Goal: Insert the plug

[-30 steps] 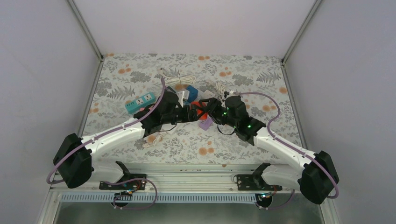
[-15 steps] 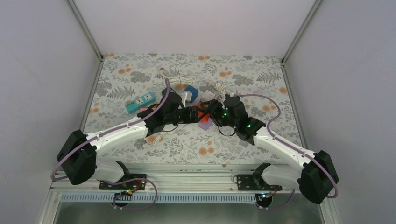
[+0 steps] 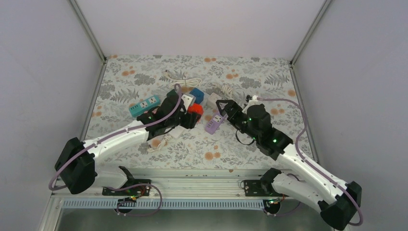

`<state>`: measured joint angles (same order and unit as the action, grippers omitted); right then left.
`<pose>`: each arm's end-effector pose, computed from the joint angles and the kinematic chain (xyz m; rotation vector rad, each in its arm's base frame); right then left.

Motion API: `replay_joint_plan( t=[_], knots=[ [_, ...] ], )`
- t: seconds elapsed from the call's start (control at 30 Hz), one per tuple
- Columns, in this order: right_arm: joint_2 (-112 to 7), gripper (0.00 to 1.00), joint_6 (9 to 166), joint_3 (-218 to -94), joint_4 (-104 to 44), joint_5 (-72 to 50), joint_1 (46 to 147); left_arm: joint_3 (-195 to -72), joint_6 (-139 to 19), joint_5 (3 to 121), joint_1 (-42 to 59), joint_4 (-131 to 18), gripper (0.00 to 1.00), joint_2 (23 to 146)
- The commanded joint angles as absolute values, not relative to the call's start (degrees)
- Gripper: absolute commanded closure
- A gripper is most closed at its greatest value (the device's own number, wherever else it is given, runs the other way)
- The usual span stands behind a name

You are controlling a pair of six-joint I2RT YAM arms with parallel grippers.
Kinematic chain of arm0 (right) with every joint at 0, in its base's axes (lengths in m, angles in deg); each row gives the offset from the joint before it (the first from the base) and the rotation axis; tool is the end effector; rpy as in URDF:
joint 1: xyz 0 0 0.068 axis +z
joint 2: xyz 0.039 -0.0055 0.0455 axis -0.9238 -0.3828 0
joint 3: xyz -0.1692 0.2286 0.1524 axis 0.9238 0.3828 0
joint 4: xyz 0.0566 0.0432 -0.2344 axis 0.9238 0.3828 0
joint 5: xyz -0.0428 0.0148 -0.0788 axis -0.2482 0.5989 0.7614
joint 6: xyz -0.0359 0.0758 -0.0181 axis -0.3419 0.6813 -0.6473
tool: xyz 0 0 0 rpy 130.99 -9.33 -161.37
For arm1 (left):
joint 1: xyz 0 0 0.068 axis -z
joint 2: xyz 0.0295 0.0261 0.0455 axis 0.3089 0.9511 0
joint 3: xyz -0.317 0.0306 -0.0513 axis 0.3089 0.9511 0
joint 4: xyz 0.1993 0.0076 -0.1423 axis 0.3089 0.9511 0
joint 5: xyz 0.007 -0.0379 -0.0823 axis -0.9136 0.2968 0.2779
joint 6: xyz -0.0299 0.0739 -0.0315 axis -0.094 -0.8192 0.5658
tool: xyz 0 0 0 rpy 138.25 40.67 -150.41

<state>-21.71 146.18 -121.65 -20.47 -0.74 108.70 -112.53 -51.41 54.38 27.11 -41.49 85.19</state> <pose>0.1489 0.1263 0.3305 0.4780 2.0473 1.1749 0.2067 -0.2082 0.2880 0.4940 2.2443 -0.6245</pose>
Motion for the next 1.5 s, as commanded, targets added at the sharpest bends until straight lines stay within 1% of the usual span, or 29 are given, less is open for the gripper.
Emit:
replay_joint_plan(
  t=[0.0, 0.1, 0.17, 0.2, 0.27, 0.33, 0.5, 0.67, 0.83, 1.0, 1.07, 1.3, 1.47],
  knots=[
    [-17.72, 0.00, 139.42, -122.10, -13.65, 7.61, 108.71, -115.01, -65.23, 52.92, 25.14, -41.15, 0.38, 81.65],
    [-15.71, 0.00, 137.26, -121.88, -11.07, 9.75, 108.63, -114.46, -73.27, 53.91, 24.37, -41.34, 0.38, 80.54],
    [-14.70, 0.00, 136.53, -120.85, -10.84, 10.49, 108.63, -114.22, -75.54, 55.34, 22.03, -40.45, 0.38, 80.37],
    [-14.23, 0.00, 136.32, -120.32, -11.06, 10.78, 108.52, -113.85, -76.20, 57.85, 20.11, -39.96, 0.38, 80.41],
    [-13.62, 0.00, 135.53, -118.99, -11.99, 10.84, 108.45, -112.80, -77.61, 63.62, 16.45, -39.15, 0.35, 80.39],
    [-13.58, 0.00, 134.35, -117.81, -13.32, 11.06, 108.32, -111.67, -78.79, 65.16, 14.28, -38.48, 0.34, 80.33],
    [-15.87, 0.00, 132.37, -117.55, -13.06, 11.61, 107.65, -108.75, -81.63, 69.57, 9.45, -39.87, 0.34, 80.39],
    [-18.80, 0.00, 131.67, -117.15, -13.27, 11.37, 107.07, -106.70, -83.54, 73.65, 7.12, -40.87, 0.34, 81.88],
    [-21.28, 0.00, 131.24, -117.00, -13.72, 10.73, 106.44, -106.22, -85.14, 81.93, 4.74, -39.57, 0.34, 82.88],
    [-22.21, 0.00, 131.18, -116.37, -14.95, 9.24, 106.18, -106.65, -86.44, 82.67, 3.36, -35.72, 0.34, 85.59],
    [-22.19, 0.00, 131.27, -116.21, -14.83, 8.76, 106.09, -106.96, -86.60, 81.23, 3.27, -33.95, 0.34, 86.64],
    [-21.58, 0.00, 131.63, -114.96, -15.48, 8.23, 106.08, -107.78, -86.62, 76.29, 3.27, -33.20, 0.38, 87.98],
    [-21.47, 0.00, 131.73, -114.87, -15.36, 7.99, 106.05, -108.88, -86.86, 76.39, 3.27, -32.03, 0.38, 89.36]
  ],
)
